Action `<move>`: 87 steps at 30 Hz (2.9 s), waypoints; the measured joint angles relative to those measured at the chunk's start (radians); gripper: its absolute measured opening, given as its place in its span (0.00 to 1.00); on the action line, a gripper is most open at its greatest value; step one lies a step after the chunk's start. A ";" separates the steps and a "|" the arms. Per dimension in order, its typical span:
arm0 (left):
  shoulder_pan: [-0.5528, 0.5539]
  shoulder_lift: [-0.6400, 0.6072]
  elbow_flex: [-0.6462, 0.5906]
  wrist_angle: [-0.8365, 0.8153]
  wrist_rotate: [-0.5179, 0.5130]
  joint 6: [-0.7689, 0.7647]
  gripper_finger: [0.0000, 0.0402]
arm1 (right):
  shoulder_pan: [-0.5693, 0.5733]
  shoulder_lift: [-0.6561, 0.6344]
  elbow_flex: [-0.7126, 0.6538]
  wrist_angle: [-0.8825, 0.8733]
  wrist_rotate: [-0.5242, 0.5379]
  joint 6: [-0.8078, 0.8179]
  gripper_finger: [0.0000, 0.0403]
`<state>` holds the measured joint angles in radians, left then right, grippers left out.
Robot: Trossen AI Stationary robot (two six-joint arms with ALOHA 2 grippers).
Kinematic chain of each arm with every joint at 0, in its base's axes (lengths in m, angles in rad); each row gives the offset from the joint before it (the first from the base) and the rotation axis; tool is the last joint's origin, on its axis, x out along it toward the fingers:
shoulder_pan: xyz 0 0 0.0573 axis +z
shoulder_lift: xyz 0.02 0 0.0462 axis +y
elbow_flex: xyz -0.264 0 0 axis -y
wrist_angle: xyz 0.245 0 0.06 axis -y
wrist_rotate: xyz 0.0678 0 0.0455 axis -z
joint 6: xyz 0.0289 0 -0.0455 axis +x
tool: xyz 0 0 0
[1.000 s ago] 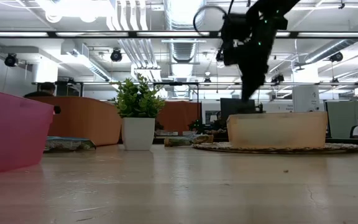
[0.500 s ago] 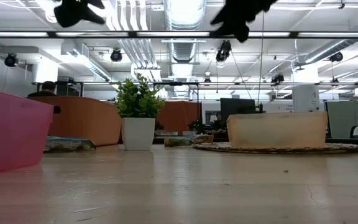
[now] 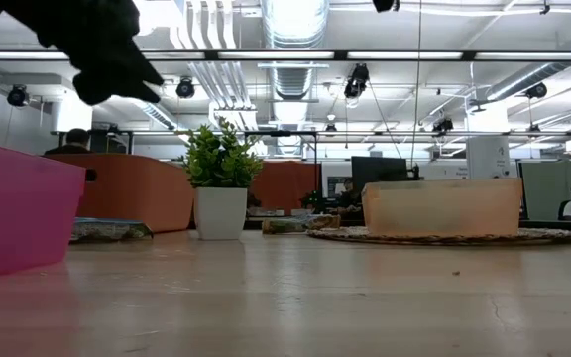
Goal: Pick and place Granola Bars by type
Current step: Put the red granola bar into the right orange bin
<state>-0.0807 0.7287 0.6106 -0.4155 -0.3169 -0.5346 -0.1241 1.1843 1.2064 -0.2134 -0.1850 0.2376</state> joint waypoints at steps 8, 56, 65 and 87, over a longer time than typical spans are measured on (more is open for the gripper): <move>-0.001 -0.031 -0.108 0.020 -0.059 -0.141 0.42 | 0.063 -0.007 0.000 0.017 0.001 0.051 0.49; -0.050 0.423 -0.138 -0.094 0.025 -0.324 0.42 | 0.068 -0.007 0.000 0.017 0.001 0.074 0.49; -0.050 0.514 -0.132 -0.083 0.041 -0.331 0.40 | 0.068 -0.007 0.000 0.017 0.000 0.103 0.49; -0.054 0.492 0.054 -0.161 0.054 -0.276 0.00 | 0.067 -0.007 0.000 0.016 0.001 0.102 0.49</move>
<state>-0.1351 1.2210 0.6645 -0.5767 -0.2626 -0.8108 -0.0566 1.1774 1.2064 -0.1978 -0.1844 0.3391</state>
